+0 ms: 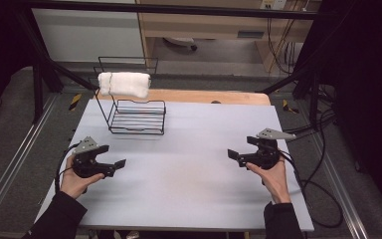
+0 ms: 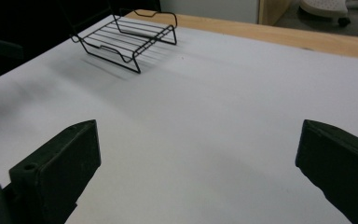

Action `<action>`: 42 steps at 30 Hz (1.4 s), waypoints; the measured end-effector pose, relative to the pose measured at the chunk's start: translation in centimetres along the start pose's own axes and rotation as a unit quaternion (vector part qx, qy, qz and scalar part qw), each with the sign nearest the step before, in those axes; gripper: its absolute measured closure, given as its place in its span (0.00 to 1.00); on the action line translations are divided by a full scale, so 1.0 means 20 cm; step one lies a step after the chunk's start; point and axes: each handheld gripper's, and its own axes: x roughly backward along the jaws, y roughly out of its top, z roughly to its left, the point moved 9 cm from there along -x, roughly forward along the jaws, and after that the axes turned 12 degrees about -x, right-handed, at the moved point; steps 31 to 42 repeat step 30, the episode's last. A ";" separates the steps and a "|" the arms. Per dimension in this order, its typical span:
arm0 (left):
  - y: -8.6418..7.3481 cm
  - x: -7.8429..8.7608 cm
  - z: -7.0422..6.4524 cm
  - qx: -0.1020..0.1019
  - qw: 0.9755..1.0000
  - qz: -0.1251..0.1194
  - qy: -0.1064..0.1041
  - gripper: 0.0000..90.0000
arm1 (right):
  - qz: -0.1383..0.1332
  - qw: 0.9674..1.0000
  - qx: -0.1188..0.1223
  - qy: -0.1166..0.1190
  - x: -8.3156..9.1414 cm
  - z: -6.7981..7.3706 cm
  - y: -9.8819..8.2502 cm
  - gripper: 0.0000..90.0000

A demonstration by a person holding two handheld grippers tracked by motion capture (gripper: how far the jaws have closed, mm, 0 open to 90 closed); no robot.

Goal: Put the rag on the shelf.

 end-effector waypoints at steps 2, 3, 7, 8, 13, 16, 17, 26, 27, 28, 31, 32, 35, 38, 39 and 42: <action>-0.01 0.00 -0.01 -0.002 1.000 0.001 -0.001 0.09 | 0.003 1.000 0.000 -0.002 0.02 -0.03 -0.05 0.01; -0.02 0.00 -0.01 -0.002 1.000 0.001 -0.002 0.09 | 0.007 1.000 0.003 -0.001 0.03 -0.05 -0.07 0.01; -0.04 0.00 -0.02 -0.009 1.000 0.002 -0.001 0.09 | 0.024 1.000 -0.001 0.009 0.04 -0.08 -0.18 0.01; -0.05 -0.01 -0.03 -0.010 1.000 0.004 -0.001 0.09 | 0.027 1.000 -0.001 0.011 0.05 -0.09 -0.21 0.01; -0.09 -0.02 -0.04 -0.013 1.000 0.011 -0.002 0.09 | 0.041 0.999 -0.006 0.014 0.06 -0.13 -0.33 0.01; -0.11 -0.02 -0.05 -0.015 1.000 0.010 -0.002 0.10 | 0.049 0.999 0.000 0.014 0.07 -0.15 -0.38 0.01; -0.11 -0.02 -0.05 -0.017 1.000 0.011 -0.003 0.10 | 0.050 0.999 0.001 0.011 0.08 -0.16 -0.39 0.01; -0.13 -0.02 -0.05 -0.017 1.000 0.013 -0.004 0.09 | 0.051 0.999 -0.003 0.008 0.09 -0.17 -0.42 0.01; -0.13 -0.02 -0.05 -0.018 1.000 0.013 -0.003 0.10 | 0.050 0.999 -0.003 0.008 0.09 -0.17 -0.42 0.01; -0.13 -0.02 -0.05 -0.018 1.000 0.012 -0.003 0.10 | 0.050 0.999 -0.002 0.007 0.09 -0.17 -0.42 0.01; -0.14 -0.02 -0.06 -0.018 1.000 0.014 -0.004 0.10 | 0.050 0.999 -0.002 0.008 0.09 -0.17 -0.42 0.01; -0.14 -0.02 -0.06 -0.018 1.000 0.014 -0.004 0.10 | 0.050 0.999 -0.002 0.008 0.09 -0.17 -0.42 0.01; -0.14 -0.02 -0.06 -0.018 1.000 0.014 -0.004 0.10 | 0.050 0.999 -0.002 0.008 0.09 -0.17 -0.42 0.01; -0.14 -0.02 -0.06 -0.018 1.000 0.014 -0.004 0.10 | 0.050 0.999 -0.002 0.008 0.09 -0.17 -0.42 0.01; -0.14 -0.02 -0.06 -0.018 1.000 0.014 -0.004 0.10 | 0.050 0.999 -0.002 0.008 0.09 -0.17 -0.42 0.01; -0.14 -0.02 -0.06 -0.018 1.000 0.014 -0.004 0.10 | 0.050 0.999 -0.002 0.008 0.09 -0.17 -0.42 0.01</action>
